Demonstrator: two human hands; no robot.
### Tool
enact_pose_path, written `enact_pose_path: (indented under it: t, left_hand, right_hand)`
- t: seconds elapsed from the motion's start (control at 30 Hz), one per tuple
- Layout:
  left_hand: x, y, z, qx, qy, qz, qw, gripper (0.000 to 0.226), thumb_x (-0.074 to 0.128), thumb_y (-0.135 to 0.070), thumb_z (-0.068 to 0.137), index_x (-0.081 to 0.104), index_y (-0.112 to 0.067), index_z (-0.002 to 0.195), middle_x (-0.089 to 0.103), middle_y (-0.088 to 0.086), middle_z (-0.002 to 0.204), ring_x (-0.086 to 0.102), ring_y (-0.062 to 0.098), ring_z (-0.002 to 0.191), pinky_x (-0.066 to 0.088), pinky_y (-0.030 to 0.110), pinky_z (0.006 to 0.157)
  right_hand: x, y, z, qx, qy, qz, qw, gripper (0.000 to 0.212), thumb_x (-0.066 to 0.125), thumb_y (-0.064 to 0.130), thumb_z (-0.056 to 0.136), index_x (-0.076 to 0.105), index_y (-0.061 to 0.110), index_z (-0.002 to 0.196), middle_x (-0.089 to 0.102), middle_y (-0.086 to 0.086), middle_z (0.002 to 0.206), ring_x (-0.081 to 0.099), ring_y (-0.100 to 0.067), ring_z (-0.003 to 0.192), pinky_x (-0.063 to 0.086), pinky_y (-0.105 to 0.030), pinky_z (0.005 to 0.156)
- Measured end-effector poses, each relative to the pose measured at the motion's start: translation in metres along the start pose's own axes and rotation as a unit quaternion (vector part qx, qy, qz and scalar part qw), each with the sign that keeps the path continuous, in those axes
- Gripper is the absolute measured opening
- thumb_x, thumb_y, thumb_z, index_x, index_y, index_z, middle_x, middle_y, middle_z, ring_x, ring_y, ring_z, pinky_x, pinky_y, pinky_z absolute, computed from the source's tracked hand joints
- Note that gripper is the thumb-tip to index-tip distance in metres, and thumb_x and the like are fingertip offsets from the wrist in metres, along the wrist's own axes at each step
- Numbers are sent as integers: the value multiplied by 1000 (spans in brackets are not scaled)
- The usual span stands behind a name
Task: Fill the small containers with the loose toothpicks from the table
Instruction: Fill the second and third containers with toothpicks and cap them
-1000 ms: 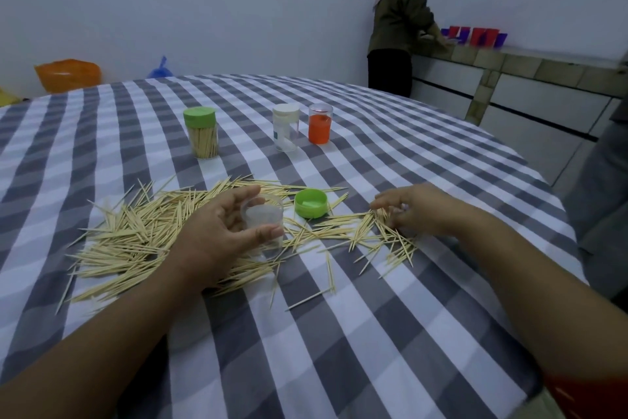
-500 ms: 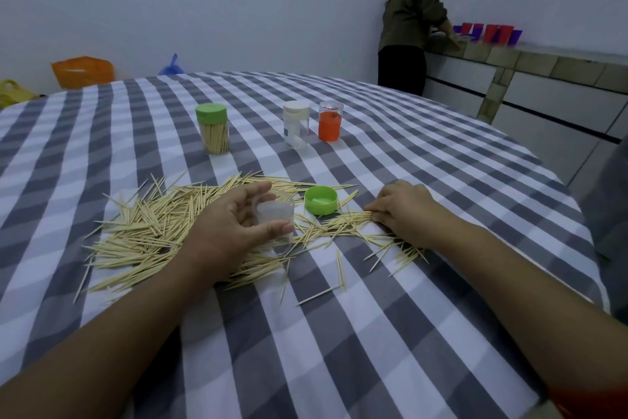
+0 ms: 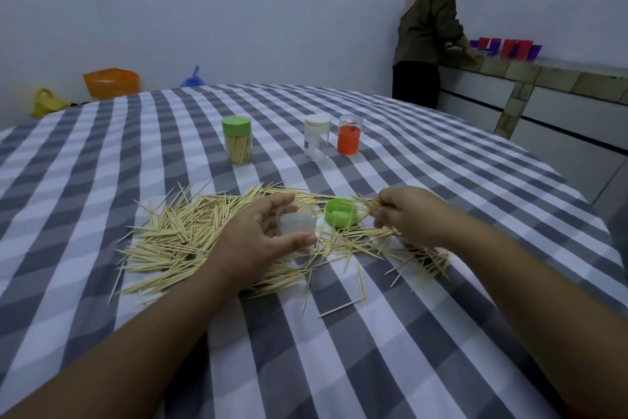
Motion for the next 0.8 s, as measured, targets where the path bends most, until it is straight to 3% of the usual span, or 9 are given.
enact_pose_path:
  t: [0.13, 0.3, 0.47, 0.63, 0.7, 0.73, 0.8]
  left_hand:
    - [-1, 0, 0, 2, -1, 7, 1000, 81, 81, -20, 54, 53, -10, 129, 64, 1, 116, 66, -5, 90, 51, 9, 73]
    - [-2, 3, 1, -3, 7, 6, 1000, 83, 81, -23, 52, 52, -12, 129, 64, -1, 116, 66, 6, 99, 53, 15, 80]
    - [-3, 5, 2, -1, 6, 21, 1000, 82, 83, -32, 50, 54, -20, 126, 64, -3, 117, 65, 7, 104, 53, 25, 91]
    - [-6, 7, 3, 2, 3, 26, 1000, 63, 83, -38, 48, 55, -43, 105, 64, -8, 114, 64, 6, 105, 53, 32, 93]
    - [-6, 7, 3, 8, 4, 26, 1000, 60, 83, -38, 49, 59, -46, 103, 64, -8, 114, 63, 6, 107, 52, 34, 95]
    - [-6, 7, 4, 11, 4, 24, 1000, 60, 84, -38, 50, 59, -46, 104, 65, -7, 114, 63, 6, 108, 52, 35, 95]
    - [-5, 8, 4, 14, 0, 22, 1000, 62, 83, -37, 50, 58, -43, 106, 65, -7, 115, 64, 6, 106, 52, 35, 95]
  right_hand:
    - [-3, 19, 3, -7, -11, 190, 982, 17, 50, 21, 97, 64, 18, 88, 72, 2, 88, 65, -19, 82, 49, -35, 76]
    - [9, 48, 12, 11, -57, 489, 870, 14, 46, 12, 98, 60, 11, 94, 73, -6, 86, 67, -21, 79, 48, -32, 73]
    - [24, 70, 15, 9, -89, 577, 812, 17, 43, 15, 100, 59, 13, 97, 73, -5, 88, 68, -19, 83, 45, -30, 73]
    - [41, 80, 8, 4, -101, 490, 866, 19, 43, 23, 100, 62, 17, 100, 71, 6, 99, 63, -5, 92, 48, -25, 80]
    - [46, 81, 3, 2, -95, 473, 876, 20, 45, 26, 99, 61, 16, 105, 68, 6, 99, 62, 4, 85, 50, -14, 68]
    - [49, 81, 2, 4, -91, 464, 881, 20, 45, 27, 99, 60, 15, 107, 68, 3, 99, 62, 4, 82, 49, -12, 60]
    - [51, 81, 0, 13, -88, 442, 893, 22, 44, 29, 99, 58, 15, 108, 66, -5, 102, 60, -6, 83, 48, -15, 58]
Point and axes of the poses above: each hand's wrist, its own z-axis towards the middle knuckle, its own x-axis out of the palm, y = z × x, the point moved 2 cm from there along z, towards the middle knuckle
